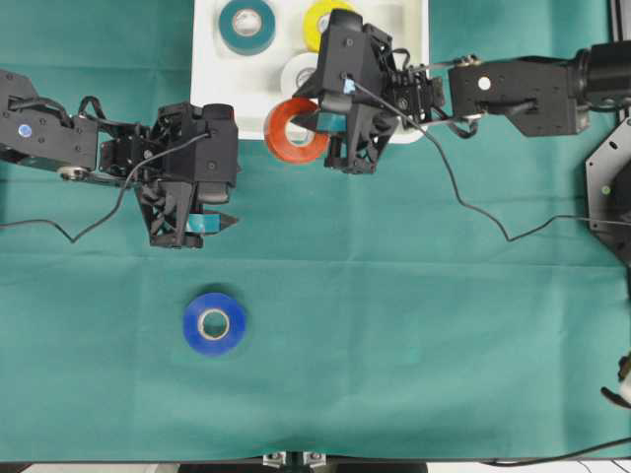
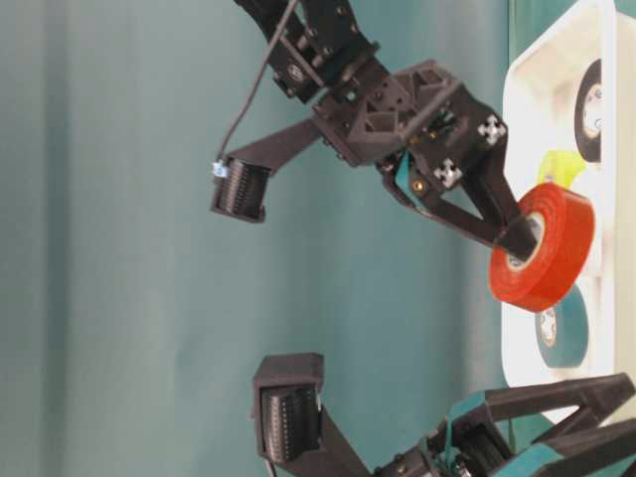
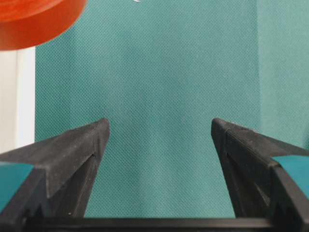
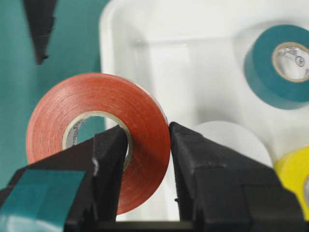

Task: Put the tape alternately from left to right into the white case.
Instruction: 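Carry the orange roll with the right gripper into the tray, then release the orange roll in the tray and withdraw the right gripper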

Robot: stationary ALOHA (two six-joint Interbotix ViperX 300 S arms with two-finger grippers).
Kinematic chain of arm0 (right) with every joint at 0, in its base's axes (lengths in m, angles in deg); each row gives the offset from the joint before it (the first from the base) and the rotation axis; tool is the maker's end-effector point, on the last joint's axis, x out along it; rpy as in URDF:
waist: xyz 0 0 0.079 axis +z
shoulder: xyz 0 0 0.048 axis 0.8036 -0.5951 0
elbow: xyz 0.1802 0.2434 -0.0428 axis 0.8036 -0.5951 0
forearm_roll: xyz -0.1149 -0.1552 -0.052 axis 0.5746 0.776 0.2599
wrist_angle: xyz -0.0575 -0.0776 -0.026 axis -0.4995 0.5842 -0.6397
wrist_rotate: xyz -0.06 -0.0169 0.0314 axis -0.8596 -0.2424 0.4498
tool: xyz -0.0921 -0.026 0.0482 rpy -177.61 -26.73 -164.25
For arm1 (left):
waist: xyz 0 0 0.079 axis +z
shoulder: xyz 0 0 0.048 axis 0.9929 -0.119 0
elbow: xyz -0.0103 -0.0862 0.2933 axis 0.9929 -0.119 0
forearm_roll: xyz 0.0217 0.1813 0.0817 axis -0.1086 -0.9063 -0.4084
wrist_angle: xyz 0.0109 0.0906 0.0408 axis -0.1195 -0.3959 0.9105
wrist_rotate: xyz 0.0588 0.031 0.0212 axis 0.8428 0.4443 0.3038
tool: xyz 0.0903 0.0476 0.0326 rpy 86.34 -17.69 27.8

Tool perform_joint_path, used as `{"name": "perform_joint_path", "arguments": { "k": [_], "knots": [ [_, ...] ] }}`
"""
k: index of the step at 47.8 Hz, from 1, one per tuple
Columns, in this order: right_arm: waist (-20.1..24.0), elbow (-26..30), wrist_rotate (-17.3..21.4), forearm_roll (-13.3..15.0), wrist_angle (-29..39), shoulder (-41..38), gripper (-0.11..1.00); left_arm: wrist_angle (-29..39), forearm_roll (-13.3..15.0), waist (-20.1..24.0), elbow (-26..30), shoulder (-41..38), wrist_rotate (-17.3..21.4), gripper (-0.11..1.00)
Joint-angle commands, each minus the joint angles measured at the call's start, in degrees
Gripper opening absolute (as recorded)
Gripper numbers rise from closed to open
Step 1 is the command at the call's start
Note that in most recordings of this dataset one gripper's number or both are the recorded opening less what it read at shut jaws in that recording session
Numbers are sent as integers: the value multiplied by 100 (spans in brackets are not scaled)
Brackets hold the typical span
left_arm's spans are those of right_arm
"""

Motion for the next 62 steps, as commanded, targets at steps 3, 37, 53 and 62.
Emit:
{"name": "perform_joint_path", "arguments": {
  "k": [3,37,53,62],
  "knots": [
    [-97,255,-18,18,-114,-35,29,-79,9,-18,-44,105,0,85],
    [-290,1063,-53,229,-167,-729,29,-105,9,-18,-53,123,0,85],
    [-369,1222,-53,220,-202,-1011,29,-114,9,-18,-53,114,0,85],
    [-396,1239,-44,220,-299,-1125,29,-114,9,-18,-53,123,0,85]
  ]
}}
